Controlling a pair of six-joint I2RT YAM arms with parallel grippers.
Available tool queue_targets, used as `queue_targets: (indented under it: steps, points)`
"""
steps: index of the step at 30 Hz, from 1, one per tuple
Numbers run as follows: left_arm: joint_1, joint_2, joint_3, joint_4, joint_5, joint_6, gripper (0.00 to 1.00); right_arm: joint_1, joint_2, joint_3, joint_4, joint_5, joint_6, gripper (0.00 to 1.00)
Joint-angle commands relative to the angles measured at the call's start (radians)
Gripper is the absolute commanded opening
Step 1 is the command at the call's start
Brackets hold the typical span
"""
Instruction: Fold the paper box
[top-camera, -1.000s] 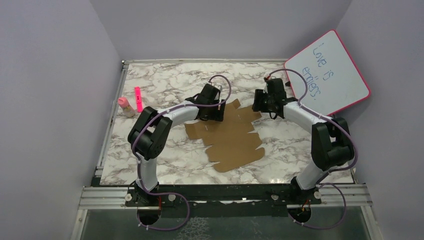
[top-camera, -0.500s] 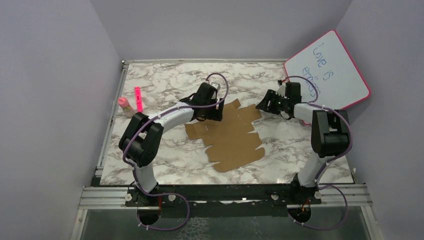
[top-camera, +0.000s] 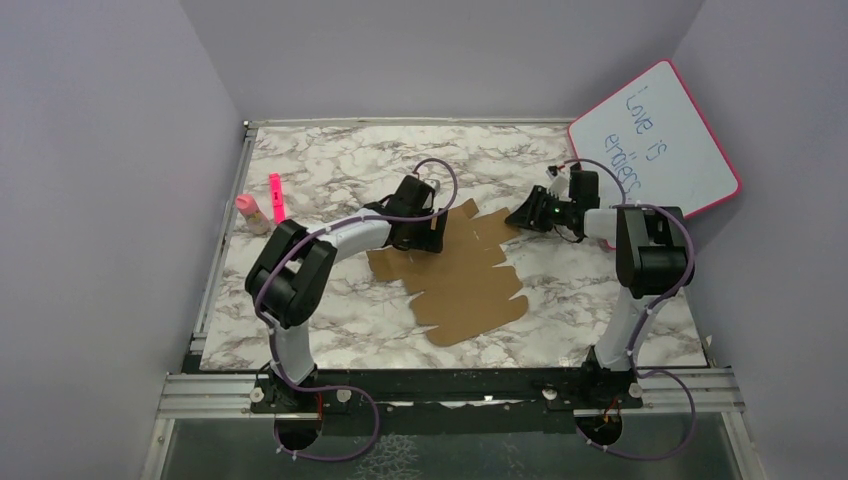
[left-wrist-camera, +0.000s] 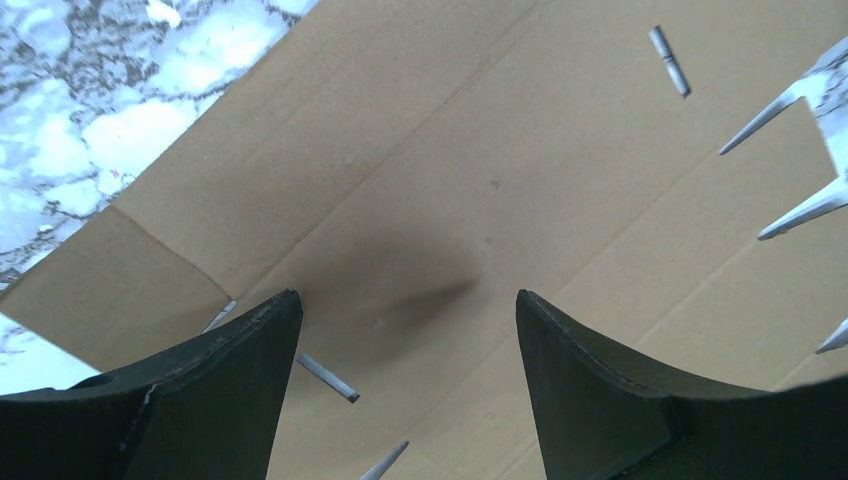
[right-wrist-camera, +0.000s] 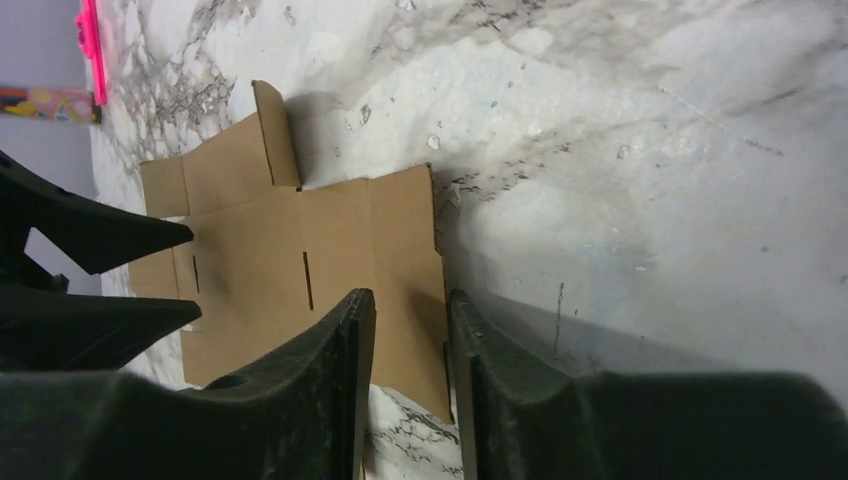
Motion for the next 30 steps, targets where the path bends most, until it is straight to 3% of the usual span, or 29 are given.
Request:
queue_targets:
  steps: [1,7,13,21,30]
  points:
    - [-0.006,0.017,-0.035,0.033,0.006,-0.012,0.80,0.001,0.038,-0.022,0.006,-0.075,-0.008,0.33]
    - [-0.006,0.010,-0.079,0.064,-0.013,-0.025,0.80,0.001,-0.012,-0.037,0.015,-0.060,-0.022,0.16]
    - [-0.006,0.017,-0.090,0.070,-0.015,-0.032,0.80,0.010,-0.138,-0.090,-0.003,0.074,-0.074,0.10]
    - [-0.006,0.025,-0.096,0.082,-0.007,-0.044,0.80,0.137,-0.321,-0.118,-0.102,0.444,-0.199,0.09]
    - [-0.006,0.024,-0.123,0.129,0.002,-0.070,0.80,0.355,-0.361,-0.086,-0.181,0.886,-0.314,0.09]
